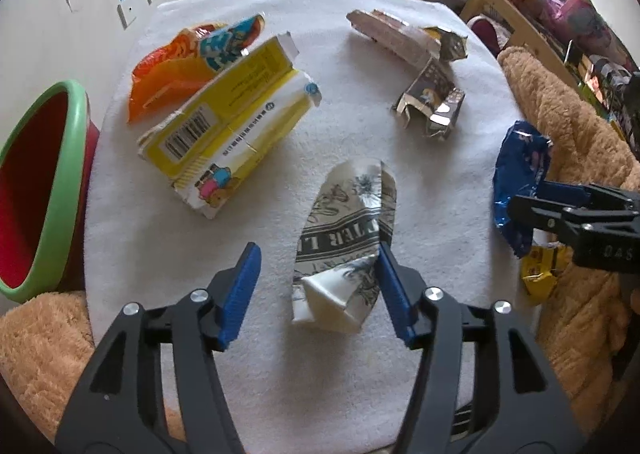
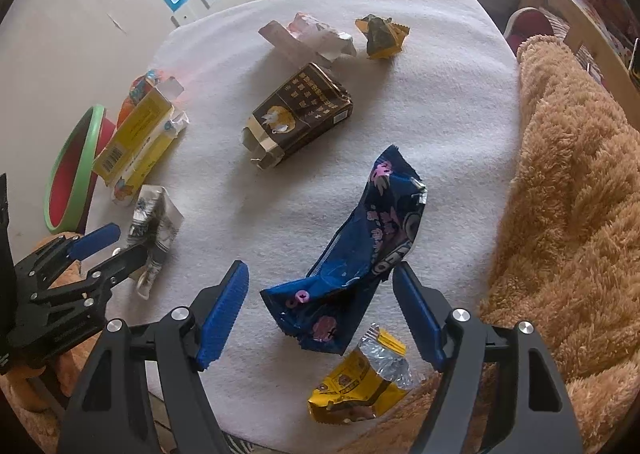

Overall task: Collect trash
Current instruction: 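Grasp the paper cup with the left tool while the right tool grasps the blue wrapper, then carry the paper cup and blue wrapper over the red bin with both tools, then open both tools to drop the cup and blue wrapper into the bin, then reach the left tool to the yellow box while the right tool reaches the dark cigarette pack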

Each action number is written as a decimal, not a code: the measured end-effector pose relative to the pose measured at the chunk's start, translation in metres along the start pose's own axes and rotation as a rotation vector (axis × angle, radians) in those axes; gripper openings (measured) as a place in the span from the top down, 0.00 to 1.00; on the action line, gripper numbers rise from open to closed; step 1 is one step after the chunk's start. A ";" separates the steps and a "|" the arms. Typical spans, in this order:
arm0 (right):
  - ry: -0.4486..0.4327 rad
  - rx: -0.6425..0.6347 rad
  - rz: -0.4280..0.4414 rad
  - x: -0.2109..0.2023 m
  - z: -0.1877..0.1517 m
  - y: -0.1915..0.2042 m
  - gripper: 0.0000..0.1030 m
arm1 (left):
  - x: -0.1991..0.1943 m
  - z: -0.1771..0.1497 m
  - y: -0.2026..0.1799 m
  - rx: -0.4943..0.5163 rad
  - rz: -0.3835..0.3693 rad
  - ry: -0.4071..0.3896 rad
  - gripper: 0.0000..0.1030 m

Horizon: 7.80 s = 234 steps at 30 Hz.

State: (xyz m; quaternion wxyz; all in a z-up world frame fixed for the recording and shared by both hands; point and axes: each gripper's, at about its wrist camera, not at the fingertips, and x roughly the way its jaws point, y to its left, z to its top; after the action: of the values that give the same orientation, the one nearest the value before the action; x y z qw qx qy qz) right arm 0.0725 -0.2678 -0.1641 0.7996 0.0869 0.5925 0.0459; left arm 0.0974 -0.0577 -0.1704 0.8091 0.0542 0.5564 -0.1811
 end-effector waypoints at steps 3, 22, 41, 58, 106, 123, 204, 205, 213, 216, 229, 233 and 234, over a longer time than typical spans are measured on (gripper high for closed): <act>0.008 -0.002 -0.002 0.002 0.000 0.001 0.43 | 0.001 -0.002 -0.002 0.013 -0.019 0.003 0.56; 0.054 -0.026 -0.007 0.014 0.001 0.005 0.56 | 0.008 -0.004 -0.011 0.043 -0.035 0.024 0.52; -0.055 -0.064 0.009 -0.005 0.000 0.018 0.74 | -0.022 -0.006 0.021 -0.122 -0.058 -0.121 0.58; -0.268 -0.214 -0.098 -0.054 -0.005 0.062 0.74 | -0.089 -0.017 0.045 -0.211 0.098 -0.415 0.58; -0.396 -0.566 -0.091 -0.072 -0.007 0.203 0.73 | -0.131 -0.042 0.105 -0.399 0.135 -0.509 0.58; -0.246 -0.484 0.150 -0.043 0.022 0.237 0.72 | -0.147 -0.050 0.174 -0.502 0.186 -0.486 0.58; -0.062 0.414 0.082 0.002 0.078 -0.017 0.30 | -0.089 -0.013 0.107 -0.281 0.091 -0.344 0.27; -0.059 0.416 0.076 0.003 0.079 -0.015 0.29 | -0.085 -0.012 0.099 -0.253 0.092 -0.336 0.27; -0.079 0.298 -0.093 0.034 0.096 0.013 0.17 | -0.081 -0.015 0.097 -0.259 0.088 -0.335 0.24; -0.091 0.214 -0.100 0.039 0.095 0.021 0.39 | -0.075 -0.014 0.098 -0.262 0.081 -0.305 0.24; -0.042 0.071 0.120 -0.014 0.036 0.016 0.51 | -0.033 0.028 0.042 0.010 0.148 -0.224 0.19; -0.039 0.063 0.121 -0.011 0.030 0.021 0.50 | -0.001 0.043 0.029 0.086 0.210 -0.152 0.17; -0.034 0.066 0.128 -0.010 0.030 0.022 0.50 | 0.012 0.047 0.029 0.101 0.237 -0.113 0.17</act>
State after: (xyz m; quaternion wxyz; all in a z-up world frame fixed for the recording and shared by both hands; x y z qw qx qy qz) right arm 0.0990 -0.2508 -0.1420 0.8017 0.1515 0.5732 0.0757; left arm 0.1523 -0.0473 -0.1670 0.8511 0.1500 0.4899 -0.1148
